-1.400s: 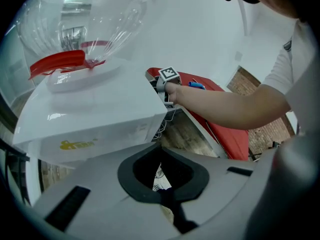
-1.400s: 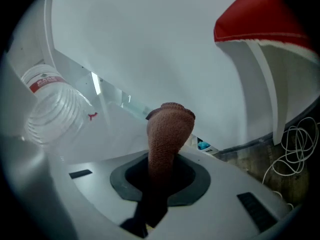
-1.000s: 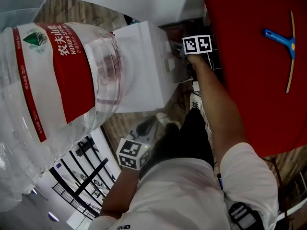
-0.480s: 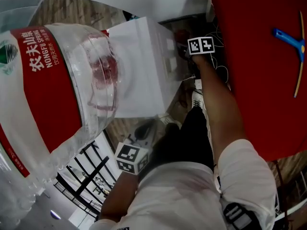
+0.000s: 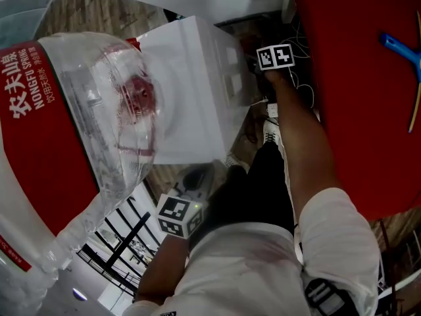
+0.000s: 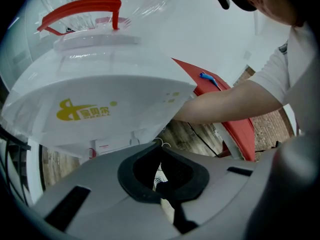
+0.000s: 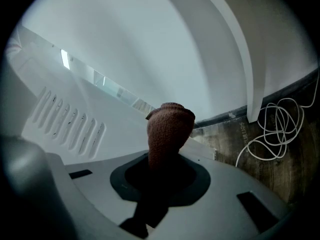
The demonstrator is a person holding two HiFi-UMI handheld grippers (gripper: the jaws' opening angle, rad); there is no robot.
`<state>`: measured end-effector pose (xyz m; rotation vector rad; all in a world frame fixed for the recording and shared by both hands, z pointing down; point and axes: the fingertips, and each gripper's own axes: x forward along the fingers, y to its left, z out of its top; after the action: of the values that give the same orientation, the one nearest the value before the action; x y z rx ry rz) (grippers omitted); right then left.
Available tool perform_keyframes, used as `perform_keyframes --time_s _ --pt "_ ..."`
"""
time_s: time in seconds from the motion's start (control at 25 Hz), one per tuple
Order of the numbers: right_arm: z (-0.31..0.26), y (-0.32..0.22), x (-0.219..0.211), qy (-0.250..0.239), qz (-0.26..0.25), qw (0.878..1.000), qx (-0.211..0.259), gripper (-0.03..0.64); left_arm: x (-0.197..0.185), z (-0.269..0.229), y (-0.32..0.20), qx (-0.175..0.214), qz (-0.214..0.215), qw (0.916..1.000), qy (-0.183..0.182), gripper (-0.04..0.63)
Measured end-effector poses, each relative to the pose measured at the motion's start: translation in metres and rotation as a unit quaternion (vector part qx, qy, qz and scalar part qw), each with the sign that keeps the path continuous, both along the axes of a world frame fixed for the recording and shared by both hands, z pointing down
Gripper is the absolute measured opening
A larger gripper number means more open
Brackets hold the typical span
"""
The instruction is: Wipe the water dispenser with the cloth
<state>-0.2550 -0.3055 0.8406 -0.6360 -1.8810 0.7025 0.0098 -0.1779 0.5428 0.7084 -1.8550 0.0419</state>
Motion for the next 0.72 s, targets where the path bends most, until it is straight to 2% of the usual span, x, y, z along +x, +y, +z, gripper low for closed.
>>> perform_keyframes --time_s 0.4,0.72 --pt "-0.015 -0.015 0.033 -0.017 0.013 0.998 0.052 0.058 0.005 -0.009 0.014 -0.004 -0.001 0.9999 -0.011 -0.011" --pt "-0.059 -0.019 0.097 -0.028 0.032 0.996 0.080 0.058 0.021 -0.030 0.033 0.011 0.004 0.9990 -0.044 -0.011"
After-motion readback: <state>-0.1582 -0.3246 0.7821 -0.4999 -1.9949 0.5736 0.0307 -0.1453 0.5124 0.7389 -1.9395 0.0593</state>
